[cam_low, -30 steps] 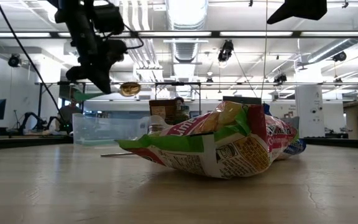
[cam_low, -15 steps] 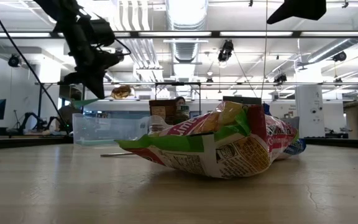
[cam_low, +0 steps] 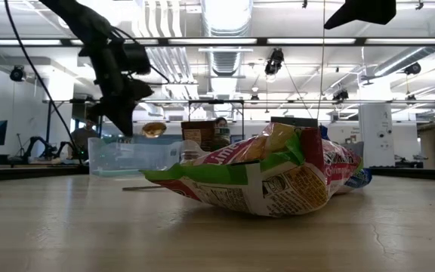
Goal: Pick & Place Food Item
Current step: Put the green spoon into the transparent bin
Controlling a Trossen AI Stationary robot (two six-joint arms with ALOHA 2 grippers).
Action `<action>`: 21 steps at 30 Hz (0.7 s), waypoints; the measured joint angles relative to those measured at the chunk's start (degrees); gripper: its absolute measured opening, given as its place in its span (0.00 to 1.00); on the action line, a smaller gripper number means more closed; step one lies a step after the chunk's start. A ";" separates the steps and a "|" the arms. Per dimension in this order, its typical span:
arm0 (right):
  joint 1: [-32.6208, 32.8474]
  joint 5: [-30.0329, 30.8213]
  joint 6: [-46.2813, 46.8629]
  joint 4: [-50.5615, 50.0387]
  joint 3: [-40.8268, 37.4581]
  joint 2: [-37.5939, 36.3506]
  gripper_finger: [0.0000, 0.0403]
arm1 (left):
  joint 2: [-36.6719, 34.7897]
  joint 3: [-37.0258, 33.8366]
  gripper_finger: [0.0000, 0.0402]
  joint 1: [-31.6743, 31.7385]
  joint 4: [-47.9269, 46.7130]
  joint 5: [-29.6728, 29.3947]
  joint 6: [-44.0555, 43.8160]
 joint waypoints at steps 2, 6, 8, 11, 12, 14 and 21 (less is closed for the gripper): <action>0.00 0.05 0.04 0.00 0.01 0.02 0.93 | 1.10 -0.03 0.00 0.00 -0.80 0.02 0.37; 0.00 0.09 0.36 0.00 0.00 0.00 0.93 | 2.22 -0.09 0.00 0.00 -1.25 0.61 0.64; 0.00 0.10 0.63 -0.02 0.02 0.01 0.93 | 2.27 -0.36 0.00 0.00 -1.14 0.65 0.64; 0.00 0.13 0.64 -0.04 0.01 0.01 0.93 | 2.27 -0.90 0.00 0.00 -0.72 0.66 0.64; 0.00 0.14 0.63 -0.04 0.00 0.02 0.93 | 2.27 -1.19 0.00 0.00 -0.69 0.66 0.64; 0.00 0.16 0.65 -0.07 0.02 0.00 0.93 | 2.27 -2.14 0.00 -0.06 -0.21 0.67 0.62; 0.00 0.22 0.63 -0.15 0.02 0.00 0.93 | 2.27 -5.92 0.00 -0.39 2.78 2.30 -0.92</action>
